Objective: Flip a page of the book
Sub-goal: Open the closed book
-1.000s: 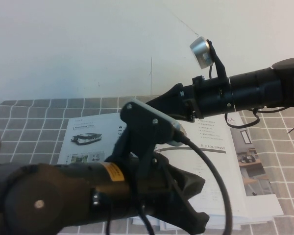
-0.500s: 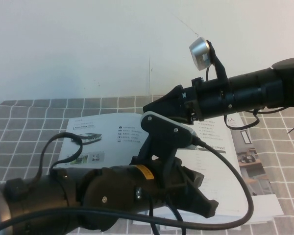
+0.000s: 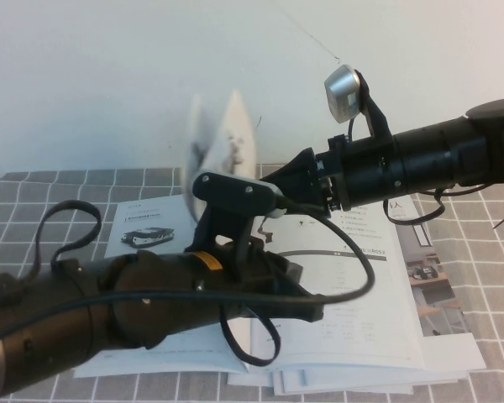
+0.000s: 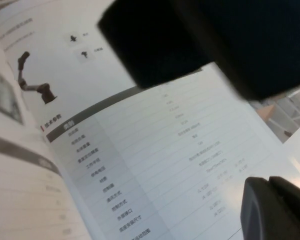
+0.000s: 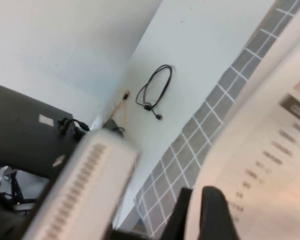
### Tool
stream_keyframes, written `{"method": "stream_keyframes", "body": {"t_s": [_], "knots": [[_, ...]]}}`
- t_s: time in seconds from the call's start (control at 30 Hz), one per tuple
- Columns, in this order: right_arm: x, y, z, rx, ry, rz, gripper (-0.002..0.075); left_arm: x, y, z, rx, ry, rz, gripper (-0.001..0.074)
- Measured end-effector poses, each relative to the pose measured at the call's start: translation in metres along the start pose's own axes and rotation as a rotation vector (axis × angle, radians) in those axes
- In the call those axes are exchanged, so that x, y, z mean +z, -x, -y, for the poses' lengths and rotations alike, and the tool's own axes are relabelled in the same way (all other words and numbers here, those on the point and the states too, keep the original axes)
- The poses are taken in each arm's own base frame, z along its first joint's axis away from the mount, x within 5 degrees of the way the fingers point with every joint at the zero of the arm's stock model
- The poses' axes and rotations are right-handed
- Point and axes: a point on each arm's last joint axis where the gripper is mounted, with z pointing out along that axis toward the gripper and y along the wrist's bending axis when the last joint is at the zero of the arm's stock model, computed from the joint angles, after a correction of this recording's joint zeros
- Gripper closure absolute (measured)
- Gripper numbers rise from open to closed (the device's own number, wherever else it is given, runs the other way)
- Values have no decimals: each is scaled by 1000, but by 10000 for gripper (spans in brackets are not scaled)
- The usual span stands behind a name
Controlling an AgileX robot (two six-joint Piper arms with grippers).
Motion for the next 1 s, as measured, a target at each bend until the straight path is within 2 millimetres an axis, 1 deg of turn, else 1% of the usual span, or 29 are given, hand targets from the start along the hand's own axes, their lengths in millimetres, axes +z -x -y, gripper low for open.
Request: {"method": "stream_keyframes", "body": {"t_s": [0.13,0.27,0.4,0.5,0.6,0.7,0.77,0.8,0.9,1.0], "knots": [[0,1,-4,-2,30,-1,338,-1,-1,-9,-21,11,-35,739],[-2,14,-13,-58,35,13,338,-1,-2,-9,-24,7,-52,739],[-6,27,-24,-128,1,-32,344,-1,-3,-9,-22,2,-67,739],[-10,31,-27,-171,-70,-115,383,-1,-5,-11,-24,0,-93,739],[-17,31,-25,-185,-169,-201,468,-2,-5,-20,-47,13,-120,739],[-23,23,-15,-171,-287,-310,574,-4,-3,-35,-89,47,-124,739],[-25,12,-2,-133,-373,-394,650,-5,-3,-43,-114,68,-123,739],[-24,5,5,-118,-404,-437,672,-6,-2,-47,-121,77,-121,739],[-17,-15,29,-59,-447,-528,712,-8,0,-55,-138,98,-114,739],[-6,-33,51,-6,-460,-569,722,-8,1,-63,-157,116,-113,739]]}}
